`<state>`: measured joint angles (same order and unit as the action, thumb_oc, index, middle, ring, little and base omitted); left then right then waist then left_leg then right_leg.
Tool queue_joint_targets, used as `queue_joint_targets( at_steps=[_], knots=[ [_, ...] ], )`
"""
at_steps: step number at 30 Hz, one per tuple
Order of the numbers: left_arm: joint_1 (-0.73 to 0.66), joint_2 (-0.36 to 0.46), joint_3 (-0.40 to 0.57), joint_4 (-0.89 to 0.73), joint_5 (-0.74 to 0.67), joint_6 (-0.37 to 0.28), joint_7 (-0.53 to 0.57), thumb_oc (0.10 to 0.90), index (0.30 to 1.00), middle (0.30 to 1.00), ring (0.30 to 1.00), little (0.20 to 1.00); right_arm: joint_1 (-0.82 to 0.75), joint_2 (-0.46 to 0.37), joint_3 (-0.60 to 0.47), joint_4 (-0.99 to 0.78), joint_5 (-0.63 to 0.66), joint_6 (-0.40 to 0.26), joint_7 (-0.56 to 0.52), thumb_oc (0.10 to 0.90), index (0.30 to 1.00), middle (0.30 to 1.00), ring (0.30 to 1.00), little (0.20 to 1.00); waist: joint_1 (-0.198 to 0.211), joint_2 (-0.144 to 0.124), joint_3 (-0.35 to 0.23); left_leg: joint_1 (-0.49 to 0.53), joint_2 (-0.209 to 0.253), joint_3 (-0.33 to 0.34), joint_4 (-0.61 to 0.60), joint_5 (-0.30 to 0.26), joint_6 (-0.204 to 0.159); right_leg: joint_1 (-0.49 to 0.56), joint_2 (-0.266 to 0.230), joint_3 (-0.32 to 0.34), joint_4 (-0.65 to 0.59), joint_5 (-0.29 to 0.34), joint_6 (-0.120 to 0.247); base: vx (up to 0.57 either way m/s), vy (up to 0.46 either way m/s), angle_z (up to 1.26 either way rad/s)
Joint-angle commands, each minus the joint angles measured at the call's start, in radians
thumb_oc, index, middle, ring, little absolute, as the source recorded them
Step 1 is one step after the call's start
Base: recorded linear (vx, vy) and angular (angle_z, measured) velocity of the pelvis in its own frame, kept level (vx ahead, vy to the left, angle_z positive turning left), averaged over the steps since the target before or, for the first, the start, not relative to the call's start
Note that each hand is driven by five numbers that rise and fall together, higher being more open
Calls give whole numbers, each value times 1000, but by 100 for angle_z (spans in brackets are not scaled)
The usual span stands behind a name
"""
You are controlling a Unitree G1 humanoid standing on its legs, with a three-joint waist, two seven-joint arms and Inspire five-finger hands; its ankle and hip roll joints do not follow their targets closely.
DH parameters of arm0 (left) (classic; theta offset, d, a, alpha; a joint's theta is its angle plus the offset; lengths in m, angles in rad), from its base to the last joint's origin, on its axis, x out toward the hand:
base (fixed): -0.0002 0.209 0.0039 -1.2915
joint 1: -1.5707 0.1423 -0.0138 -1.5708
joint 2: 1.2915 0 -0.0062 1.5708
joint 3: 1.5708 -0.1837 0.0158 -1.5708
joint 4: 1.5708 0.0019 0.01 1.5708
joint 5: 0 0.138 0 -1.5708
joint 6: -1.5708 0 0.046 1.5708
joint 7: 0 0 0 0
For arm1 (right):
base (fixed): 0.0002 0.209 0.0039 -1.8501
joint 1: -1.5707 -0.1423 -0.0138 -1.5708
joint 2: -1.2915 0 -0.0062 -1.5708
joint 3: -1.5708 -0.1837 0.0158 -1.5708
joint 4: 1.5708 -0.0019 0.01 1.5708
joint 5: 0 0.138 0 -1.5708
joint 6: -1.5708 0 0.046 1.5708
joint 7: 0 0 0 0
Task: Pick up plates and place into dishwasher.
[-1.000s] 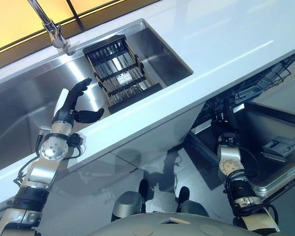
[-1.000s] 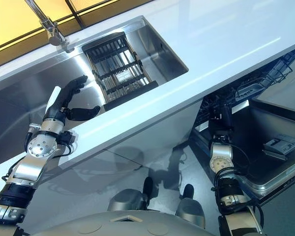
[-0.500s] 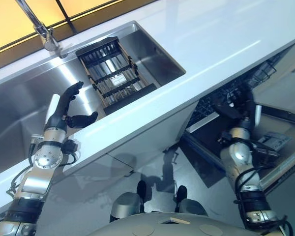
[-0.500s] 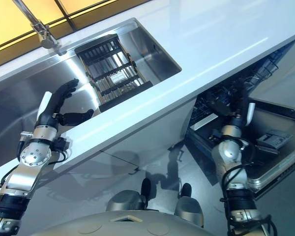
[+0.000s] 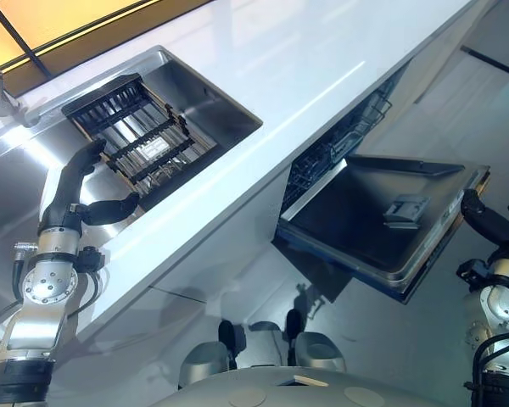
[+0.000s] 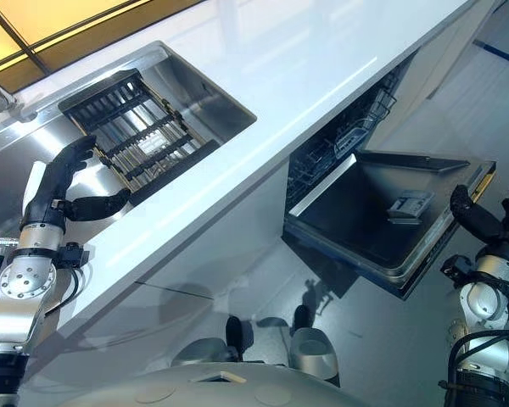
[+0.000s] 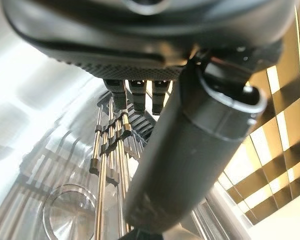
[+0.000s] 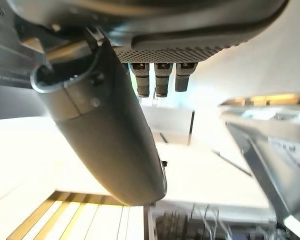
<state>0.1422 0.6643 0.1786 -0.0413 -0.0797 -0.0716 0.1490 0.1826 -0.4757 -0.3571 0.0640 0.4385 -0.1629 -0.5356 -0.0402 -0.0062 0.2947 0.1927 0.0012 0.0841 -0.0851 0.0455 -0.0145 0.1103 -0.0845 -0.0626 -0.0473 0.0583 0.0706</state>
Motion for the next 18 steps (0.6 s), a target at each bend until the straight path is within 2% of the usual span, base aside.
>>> queue_joint_targets(
  at_steps=[1,5,8,12,16,18],
  knots=[
    [-42,80,-7,60,-12,-65,18,800,900,900,900,900,-71,-110,-65,27,-44,-75,-132,800,900,900,900,900,-4,-16,-60,-98,-55,9,131,-109,54,-59,31,-51,157,-88,57,-10,-63,0],
    [-62,94,-15,76,-15,-58,18,800,900,900,900,900,-64,-103,-83,116,29,-70,-142,800,900,900,900,900,-11,-12,-51,-106,-50,17,155,-120,55,-70,25,-52,186,-98,57,-14,-61,0],
    [-80,111,-16,81,-24,-52,11,800,900,900,900,900,-59,-81,-80,254,156,-90,-76,800,900,900,900,900,-10,-7,-39,-135,-43,20,210,-134,55,-83,8,-58,226,-115,52,-30,-94,-8],
    [-112,126,-31,86,-32,-57,5,800,900,900,900,900,-81,-71,-63,372,222,-130,-89,800,900,900,900,900,1,-5,-18,-182,-32,20,293,-156,53,-103,-12,-67,278,-133,42,-35,-81,-6],
    [-153,147,-58,86,-65,-64,-7,800,900,900,900,900,-121,-95,-64,499,277,-168,-135,800,900,900,900,900,13,5,15,-242,-13,20,393,-176,43,-121,-30,-76,338,-153,24,-17,-89,2],
    [-179,158,-78,76,-90,-69,9,800,900,900,900,900,-153,-134,-76,570,308,-177,-142,800,900,900,900,900,17,14,48,-299,-5,14,457,-183,37,-141,-38,-76,385,-170,11,-58,-68,5]
  ],
)
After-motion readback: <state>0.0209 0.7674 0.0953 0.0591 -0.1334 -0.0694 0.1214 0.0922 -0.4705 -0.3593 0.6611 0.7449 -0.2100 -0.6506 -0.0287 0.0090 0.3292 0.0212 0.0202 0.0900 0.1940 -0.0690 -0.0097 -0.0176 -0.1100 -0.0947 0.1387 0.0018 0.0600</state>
